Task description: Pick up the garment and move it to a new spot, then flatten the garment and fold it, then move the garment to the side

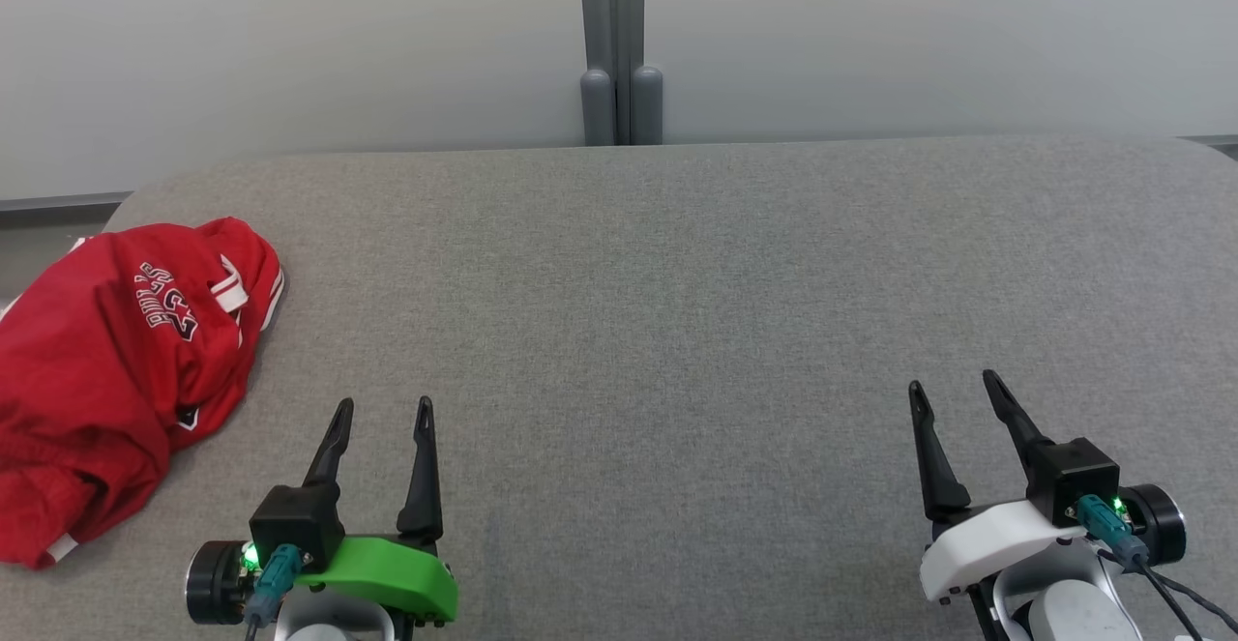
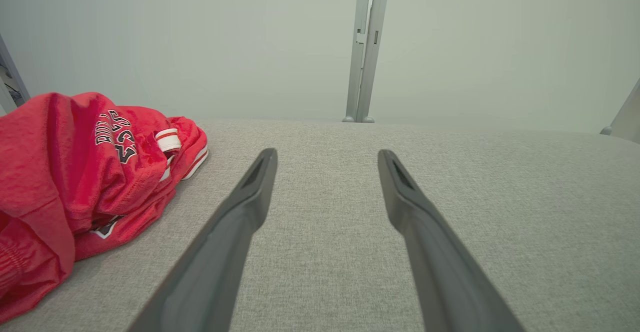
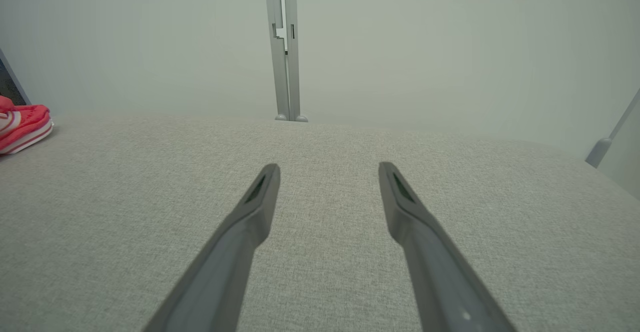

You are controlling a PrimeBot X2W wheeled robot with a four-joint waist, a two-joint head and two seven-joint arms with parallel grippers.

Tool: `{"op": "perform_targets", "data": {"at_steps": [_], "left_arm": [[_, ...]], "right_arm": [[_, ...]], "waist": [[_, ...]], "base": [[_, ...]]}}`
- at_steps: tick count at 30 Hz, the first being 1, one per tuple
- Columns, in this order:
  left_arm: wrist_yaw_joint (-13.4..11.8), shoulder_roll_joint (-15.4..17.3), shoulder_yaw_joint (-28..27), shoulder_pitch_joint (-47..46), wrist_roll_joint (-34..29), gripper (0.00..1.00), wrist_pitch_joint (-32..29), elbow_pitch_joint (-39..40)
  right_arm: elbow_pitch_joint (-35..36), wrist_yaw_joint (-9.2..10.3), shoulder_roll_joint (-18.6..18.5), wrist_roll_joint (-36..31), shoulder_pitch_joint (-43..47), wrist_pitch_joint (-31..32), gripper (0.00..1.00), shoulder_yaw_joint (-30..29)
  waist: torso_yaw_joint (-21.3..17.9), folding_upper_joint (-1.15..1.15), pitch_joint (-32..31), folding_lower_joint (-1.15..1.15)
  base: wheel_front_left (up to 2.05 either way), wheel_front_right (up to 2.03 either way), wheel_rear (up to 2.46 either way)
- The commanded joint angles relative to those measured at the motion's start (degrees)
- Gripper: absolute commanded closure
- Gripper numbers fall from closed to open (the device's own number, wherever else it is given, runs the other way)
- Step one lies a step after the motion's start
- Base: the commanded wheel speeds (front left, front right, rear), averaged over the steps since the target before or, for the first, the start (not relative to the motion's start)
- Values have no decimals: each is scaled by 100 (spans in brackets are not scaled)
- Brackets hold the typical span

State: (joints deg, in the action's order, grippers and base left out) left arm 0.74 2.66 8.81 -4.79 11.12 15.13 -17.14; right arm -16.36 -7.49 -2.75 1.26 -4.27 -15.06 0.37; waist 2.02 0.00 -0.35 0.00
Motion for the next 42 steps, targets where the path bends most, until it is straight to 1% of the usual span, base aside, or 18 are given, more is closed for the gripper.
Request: {"op": "perform_targets", "data": {"at_steps": [1,6,11,15,25,33,37,42], "left_arm": [[-24,40,-9,-54,-8,0,4,-17],[-16,40,2,-68,-23,0,4,-9],[-38,39,-3,-75,4,0,4,0],[-25,38,-20,-77,-37,0,4,-28],[23,37,-112,-31,-130,0,4,-83],[31,35,-292,0,-218,0,4,-54],[47,35,-387,12,-254,0,4,-27],[0,33,-566,93,-264,0,4,117]], "right_arm": [[4,0,-24,-45,3,-18,0,-14],[8,0,-24,-50,1,-18,0,-40],[30,0,-22,-46,51,-18,0,-60],[33,0,-22,-63,72,-18,0,-71],[55,1,-22,32,121,-18,0,-66],[68,1,-24,112,124,-18,0,-14],[83,1,-24,132,106,-18,0,11],[29,1,-26,114,-83,-18,0,207]], "waist": [[5,0,-1,0],[47,0,3,0],[258,0,-4,0],[575,0,-23,0],[1642,0,-45,0],[2442,0,22,0],[2750,0,63,0],[2844,0,211,0]], "base": [[0,0,0],[0,0,0],[0,0,0],[0,0,0],[0,0,0],[0,0,0],[0,0,0],[0,0,0]]}}
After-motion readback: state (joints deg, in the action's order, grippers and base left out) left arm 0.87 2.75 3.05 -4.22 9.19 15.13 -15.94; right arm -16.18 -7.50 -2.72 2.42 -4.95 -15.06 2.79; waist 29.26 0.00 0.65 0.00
